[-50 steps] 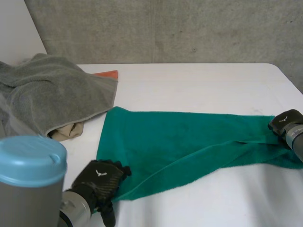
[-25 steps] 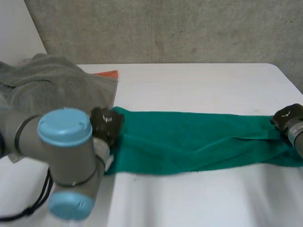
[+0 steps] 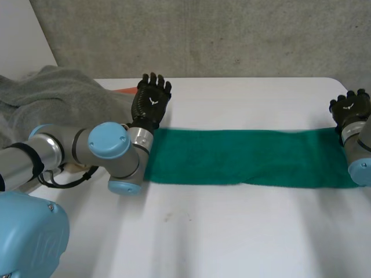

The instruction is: Fold the laundry.

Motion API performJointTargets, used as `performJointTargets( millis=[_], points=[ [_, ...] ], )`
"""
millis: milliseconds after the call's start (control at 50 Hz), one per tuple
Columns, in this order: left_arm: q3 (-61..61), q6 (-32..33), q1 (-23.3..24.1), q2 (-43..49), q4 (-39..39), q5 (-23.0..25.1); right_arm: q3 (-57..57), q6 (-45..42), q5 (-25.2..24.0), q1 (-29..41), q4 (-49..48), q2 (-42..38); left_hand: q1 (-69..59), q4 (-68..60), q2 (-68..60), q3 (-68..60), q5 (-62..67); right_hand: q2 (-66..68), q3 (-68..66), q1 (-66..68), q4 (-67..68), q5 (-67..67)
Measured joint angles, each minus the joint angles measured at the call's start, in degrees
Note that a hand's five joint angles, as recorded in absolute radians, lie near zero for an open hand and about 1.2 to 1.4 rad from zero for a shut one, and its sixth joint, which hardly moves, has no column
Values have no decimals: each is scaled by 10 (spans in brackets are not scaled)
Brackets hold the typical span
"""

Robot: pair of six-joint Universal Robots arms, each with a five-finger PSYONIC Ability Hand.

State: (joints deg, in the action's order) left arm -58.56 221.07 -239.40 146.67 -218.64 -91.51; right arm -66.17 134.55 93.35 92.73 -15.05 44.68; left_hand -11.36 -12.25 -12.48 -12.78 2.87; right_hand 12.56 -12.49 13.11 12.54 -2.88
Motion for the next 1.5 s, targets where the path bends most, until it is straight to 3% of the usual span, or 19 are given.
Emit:
performJointTargets(
  millis=[160,280,440,520,560,600,700,860,1000,1140,1260,1340,1380,1420,1440,1460,1500],
  points=[
    [-83,-15,-1,-96,-43,0,-53,36,-12,-2,19,88,0,2,3,2,0,0,0,0,0,0],
    [-183,-57,-3,-191,-43,-9,-150,45,-91,-33,101,161,0,2,3,2,0,0,0,0,0,0],
    [-279,-117,0,-243,-39,-15,-239,42,-155,-83,124,174,0,2,3,2,0,2,-2,1,1,-1],
    [-298,-126,3,-247,-38,-16,-253,38,-158,-92,100,164,0,2,3,2,0,84,-86,78,86,-77],
    [-305,-128,5,-246,-38,-16,-255,33,-155,-96,78,151,0,2,3,2,0,346,-341,341,338,-339],
    [-307,-128,6,-248,-38,-17,-251,25,-148,-102,63,142,0,2,3,2,0,519,-509,506,507,-497],
    [-313,-128,6,-265,-37,-20,-232,-18,-118,-134,28,132,0,2,3,2,0,544,-556,516,560,-530],
    [-343,-133,1,-312,-33,-29,-197,-169,-86,-192,-16,142,0,2,3,2,0,544,-556,516,561,-535],
    [-372,-142,-8,-341,-26,-31,-200,-151,-127,-81,-65,173,0,2,3,1,0,544,-558,516,562,-537],
    [-381,-157,-11,-352,0,-32,-245,-84,-237,111,-136,207,0,2,3,2,0,545,-559,516,562,-537],
    [-380,-162,-8,-351,18,-32,-260,-91,-300,255,-175,152,0,2,3,2,0,545,-559,516,562,-537],
    [-379,-163,-6,-348,20,-32,-259,-102,-306,297,-180,114,0,2,3,2,0,532,-543,507,545,-524],
    [-376,-163,-3,-346,20,-32,-258,-105,-303,309,-181,99,0,2,3,2,0,368,-378,360,380,-366],
    [-376,-163,-3,-346,20,-32,-258,-105,-302,310,-181,98,0,2,3,2,0,321,-332,313,335,-318],
    [-371,-162,1,-343,19,-32,-259,-101,-292,314,-180,94,0,2,3,2,0,129,-147,123,150,-133],
    [-368,-162,4,-340,19,-32,-261,-91,-282,312,-178,98,0,2,3,2,0,21,-30,16,32,-20],
    [-361,-162,10,-337,18,-32,-265,-65,-258,300,-170,116,0,2,3,2,0,-2,0,-2,2,1]
  ],
)
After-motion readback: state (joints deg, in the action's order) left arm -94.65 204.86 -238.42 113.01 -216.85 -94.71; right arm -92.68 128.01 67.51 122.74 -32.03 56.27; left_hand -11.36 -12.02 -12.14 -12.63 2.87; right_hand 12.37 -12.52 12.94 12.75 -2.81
